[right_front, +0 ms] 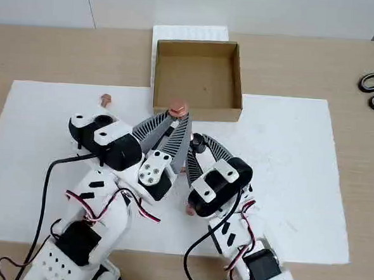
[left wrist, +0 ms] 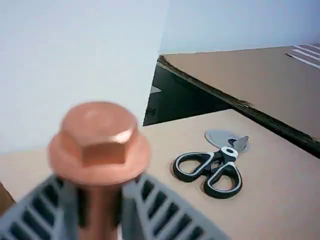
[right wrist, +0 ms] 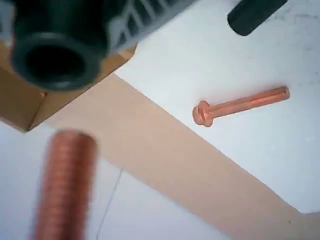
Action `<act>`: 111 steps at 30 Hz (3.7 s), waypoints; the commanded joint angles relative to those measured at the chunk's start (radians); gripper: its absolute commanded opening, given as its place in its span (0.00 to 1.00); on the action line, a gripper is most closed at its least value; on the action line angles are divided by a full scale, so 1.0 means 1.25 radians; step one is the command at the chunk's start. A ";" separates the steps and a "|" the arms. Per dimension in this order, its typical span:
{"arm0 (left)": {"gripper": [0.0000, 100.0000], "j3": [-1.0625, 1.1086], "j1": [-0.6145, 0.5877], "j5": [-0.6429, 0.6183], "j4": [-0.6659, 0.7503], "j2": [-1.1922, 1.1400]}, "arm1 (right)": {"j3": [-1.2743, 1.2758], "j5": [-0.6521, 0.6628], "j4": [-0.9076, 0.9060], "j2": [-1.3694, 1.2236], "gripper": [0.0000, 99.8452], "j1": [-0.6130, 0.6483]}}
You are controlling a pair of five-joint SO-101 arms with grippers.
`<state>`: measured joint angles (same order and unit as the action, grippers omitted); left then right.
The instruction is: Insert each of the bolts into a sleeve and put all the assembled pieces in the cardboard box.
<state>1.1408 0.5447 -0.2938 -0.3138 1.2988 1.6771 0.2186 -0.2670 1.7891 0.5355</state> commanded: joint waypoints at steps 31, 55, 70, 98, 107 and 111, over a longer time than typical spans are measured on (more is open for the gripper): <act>0.01 0.058 0.028 0.081 0.098 -0.001 | 0.005 -0.004 0.063 0.020 0.00 0.001; 0.01 0.078 0.026 0.085 0.139 0.001 | 0.005 0.021 0.064 0.020 0.00 -0.018; 0.01 0.080 0.028 0.085 0.129 -0.001 | -0.037 0.022 0.058 0.019 0.00 0.019; 0.31 -0.063 0.010 0.140 -0.239 0.000 | -0.023 0.025 0.058 0.019 0.00 0.017; 0.31 -0.175 -0.088 0.237 -0.211 0.000 | 0.002 0.025 0.058 0.019 0.00 0.015; 0.31 -0.190 -0.180 0.259 -0.195 0.000 | 0.004 0.025 0.056 0.019 0.00 0.015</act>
<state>0.9521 0.3851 0.0161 -0.5823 1.3019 1.6755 0.2432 -0.2133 1.7952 0.5539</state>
